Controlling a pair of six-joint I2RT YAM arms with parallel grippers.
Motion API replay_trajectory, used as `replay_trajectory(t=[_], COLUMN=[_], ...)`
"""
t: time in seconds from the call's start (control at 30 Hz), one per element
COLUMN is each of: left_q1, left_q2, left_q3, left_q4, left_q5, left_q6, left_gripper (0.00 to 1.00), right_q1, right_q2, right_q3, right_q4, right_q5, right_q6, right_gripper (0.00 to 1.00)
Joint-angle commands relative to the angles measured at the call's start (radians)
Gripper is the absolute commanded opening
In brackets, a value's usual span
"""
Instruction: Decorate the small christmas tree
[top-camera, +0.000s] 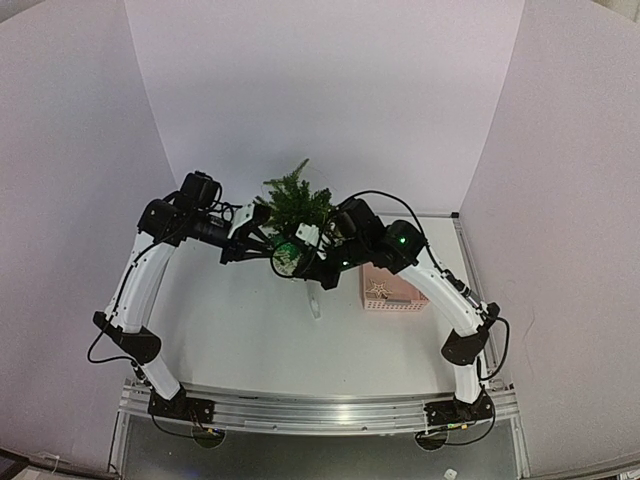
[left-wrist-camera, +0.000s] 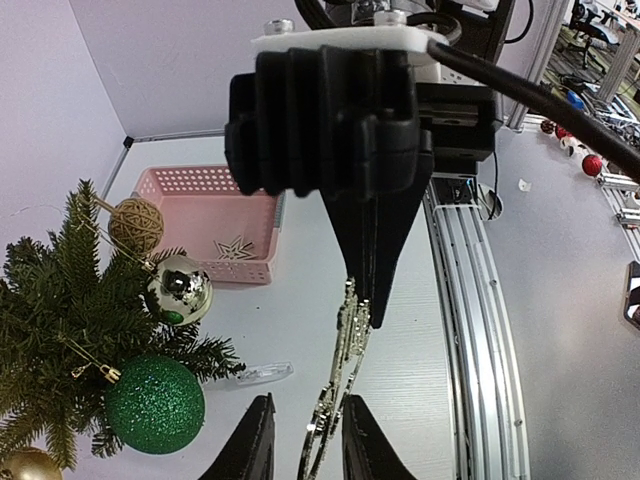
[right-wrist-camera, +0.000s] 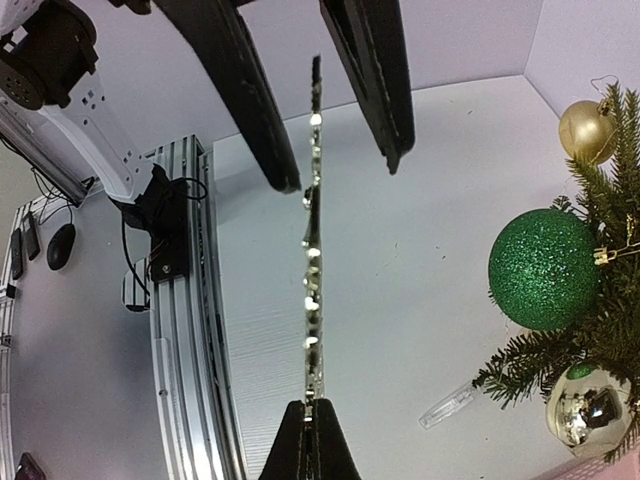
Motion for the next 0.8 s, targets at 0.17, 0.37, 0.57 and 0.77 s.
replay_trajectory(t=[0.17, 0.37, 0.57, 0.77], left_q1=[-0.004, -0.003, 0.000, 0.051], left_q2=[0.018, 0.017, -0.015, -0.084], left_q3=[0.061, 0.058, 0.020, -0.131], left_q4=[-0.283, -0.286, -0.150, 0.189], left_q5=[-0.006, -0.004, -0.045, -0.005], left_q6=[0.035, 0.029, -0.100, -0.378], left_gripper=[0.08, 0.00, 0.00, 0.00], right_q1=[0.003, 0.003, -0.001, -0.056], right_q2=[0.004, -0.003, -0.053, -0.118], right_q3=[0.014, 0.016, -0.024, -0.073], right_q4=[-0.002, 0.012, 0.085, 0.199], right_q5=[0.016, 0.041, 0.104, 0.069], right_q6=[-0.017, -0.010, 0.037, 0.159], right_gripper=[0.00, 0.02, 0.76, 0.87])
